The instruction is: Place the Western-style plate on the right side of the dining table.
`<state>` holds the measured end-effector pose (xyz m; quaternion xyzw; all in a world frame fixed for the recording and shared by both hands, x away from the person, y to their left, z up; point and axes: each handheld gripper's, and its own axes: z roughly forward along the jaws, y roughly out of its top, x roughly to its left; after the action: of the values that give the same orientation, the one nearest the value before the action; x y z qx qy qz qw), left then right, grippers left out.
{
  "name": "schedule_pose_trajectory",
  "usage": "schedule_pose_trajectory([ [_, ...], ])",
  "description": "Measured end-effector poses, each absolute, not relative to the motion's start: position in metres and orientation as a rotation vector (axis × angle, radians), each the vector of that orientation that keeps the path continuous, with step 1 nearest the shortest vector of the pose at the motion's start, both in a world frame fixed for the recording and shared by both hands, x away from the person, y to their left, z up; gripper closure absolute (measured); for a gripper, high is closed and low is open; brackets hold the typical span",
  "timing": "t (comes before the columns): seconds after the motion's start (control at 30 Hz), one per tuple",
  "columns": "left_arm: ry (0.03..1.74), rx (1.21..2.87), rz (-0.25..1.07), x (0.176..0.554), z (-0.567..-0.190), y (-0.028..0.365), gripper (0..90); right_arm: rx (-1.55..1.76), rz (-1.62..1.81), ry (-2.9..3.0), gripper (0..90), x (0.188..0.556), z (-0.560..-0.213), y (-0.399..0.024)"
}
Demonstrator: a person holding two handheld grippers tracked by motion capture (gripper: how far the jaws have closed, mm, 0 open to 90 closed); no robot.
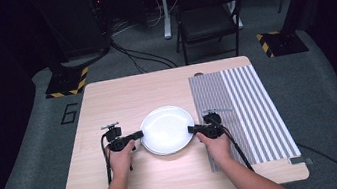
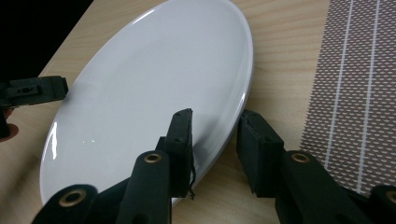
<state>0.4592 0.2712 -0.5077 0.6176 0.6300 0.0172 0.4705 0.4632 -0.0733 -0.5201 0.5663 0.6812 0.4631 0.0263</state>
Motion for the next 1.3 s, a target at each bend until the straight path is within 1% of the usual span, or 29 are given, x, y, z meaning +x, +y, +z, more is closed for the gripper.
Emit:
schedule_pose_trajectory([
  [0.33, 1.537, 1.525, 0.051, 0.459, -0.508, 0.268, 76.8, 1.790, 1.446, 2.074, 70.3, 0.463, -0.518, -0.076],
  [0.47, 1.538, 1.527, 0.042, 0.460, -0.509, 0.262, 76.8, 1.797, 1.474, 2.029, 72.0, 0.462, -0.514, -0.081],
  [0.63, 1.541, 1.534, 0.014, 0.462, -0.513, 0.256, 76.4, 1.797, 1.455, 2.020, 71.7, 0.462, -0.511, -0.086],
  [0.93, 1.531, 1.571, 0.003, 0.461, -0.515, 0.245, 74.3, 1.806, 1.462, 2.000, 70.0, 0.462, -0.511, -0.095],
  [1.07, 1.527, 1.558, 0.002, 0.458, -0.517, 0.241, 72.2, 1.792, 1.470, 1.982, 67.3, 0.461, -0.510, -0.098],
  [1.2, 1.523, 1.567, -0.003, 0.455, -0.516, 0.237, 70.8, 1.802, 1.473, 1.958, 63.0, 0.454, -0.508, -0.099],
  [1.3, 1.526, 1.566, 0.004, 0.454, -0.516, 0.234, 70.1, 1.810, 1.476, 1.962, 61.5, 0.449, -0.507, -0.100],
])
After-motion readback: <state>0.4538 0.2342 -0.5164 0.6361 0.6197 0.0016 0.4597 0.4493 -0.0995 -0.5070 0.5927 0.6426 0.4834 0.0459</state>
